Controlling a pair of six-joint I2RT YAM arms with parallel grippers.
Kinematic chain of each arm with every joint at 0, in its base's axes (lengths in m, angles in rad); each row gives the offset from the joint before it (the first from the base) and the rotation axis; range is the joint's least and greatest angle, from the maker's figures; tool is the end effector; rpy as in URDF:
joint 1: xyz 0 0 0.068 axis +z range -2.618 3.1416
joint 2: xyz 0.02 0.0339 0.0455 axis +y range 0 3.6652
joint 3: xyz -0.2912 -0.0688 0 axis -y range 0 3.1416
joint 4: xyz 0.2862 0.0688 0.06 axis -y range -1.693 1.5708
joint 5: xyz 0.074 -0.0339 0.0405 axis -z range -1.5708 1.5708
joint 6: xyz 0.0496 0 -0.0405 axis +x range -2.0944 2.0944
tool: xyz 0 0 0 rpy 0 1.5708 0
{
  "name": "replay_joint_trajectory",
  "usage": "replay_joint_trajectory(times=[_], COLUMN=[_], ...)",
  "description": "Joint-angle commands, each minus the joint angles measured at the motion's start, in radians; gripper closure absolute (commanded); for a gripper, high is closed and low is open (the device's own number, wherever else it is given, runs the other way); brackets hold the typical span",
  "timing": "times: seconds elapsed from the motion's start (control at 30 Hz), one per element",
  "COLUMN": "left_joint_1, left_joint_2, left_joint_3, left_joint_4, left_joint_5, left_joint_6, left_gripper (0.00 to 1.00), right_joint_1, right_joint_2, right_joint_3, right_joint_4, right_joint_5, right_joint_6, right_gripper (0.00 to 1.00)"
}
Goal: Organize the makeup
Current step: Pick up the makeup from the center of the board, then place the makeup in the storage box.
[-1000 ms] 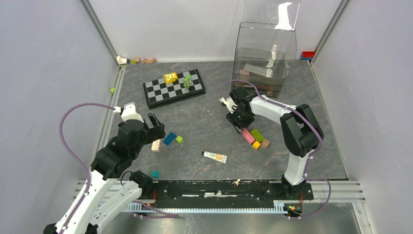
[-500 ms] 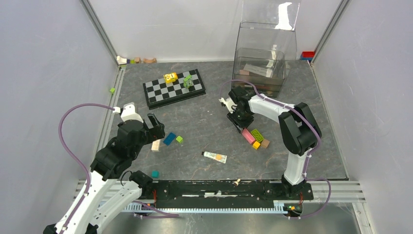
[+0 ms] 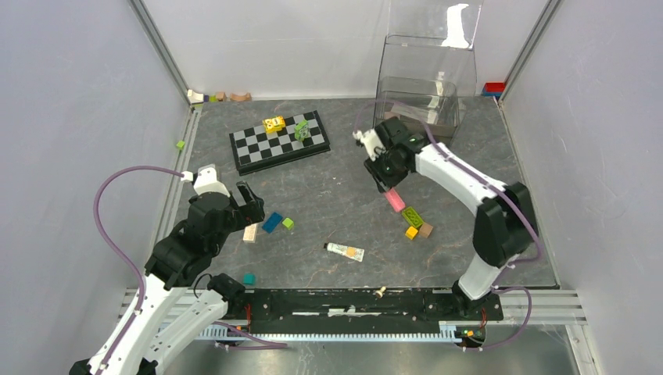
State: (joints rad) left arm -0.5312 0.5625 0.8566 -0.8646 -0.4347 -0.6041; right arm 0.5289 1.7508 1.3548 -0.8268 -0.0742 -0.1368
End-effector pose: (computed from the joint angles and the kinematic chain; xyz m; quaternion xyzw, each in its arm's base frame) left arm 0.1230 -0.0480 0.3449 -0.1346 0.8525 -0.0922 0.4966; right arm 0.3447 0.2057 0.2289 -0.3277 0.9281 0.0695 0.1626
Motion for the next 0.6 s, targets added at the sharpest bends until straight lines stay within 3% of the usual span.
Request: replay_joint_trajectory(times=[0.0,0.13,0.27,0.57], left_joint_1=[0.007,0.006,0.006,0.007], left_joint_2=[-0.002,-0.003,-0.001,-0.002], left_joint_3=[-0.002,-0.002,-0.002,-0.002], left_joint_4=[0.035,0.035,0.035,0.033], left_joint_5=[0.000,-0.001,0.001,-0.004], left_joint_6=[0.038,0.036,0.037,0.036], left_gripper=[0.00,0.00,0.00,0.00], right_joint_1=[-0.038,-0.103,-0.129,-0.184], right_joint_2=[-0.167,-0.252,-0.314,-0.265], right_joint_3=[0.134,0.197,0.206,0.163], right_joint_4=[0.017,0.121,0.315,0.786], right_joint_5=[-0.041,-0.025,0.122,0.316], right_joint_6=[0.012,0.054,0.080,0.171], right_gripper=[0.90,0.94,0.96,1.00])
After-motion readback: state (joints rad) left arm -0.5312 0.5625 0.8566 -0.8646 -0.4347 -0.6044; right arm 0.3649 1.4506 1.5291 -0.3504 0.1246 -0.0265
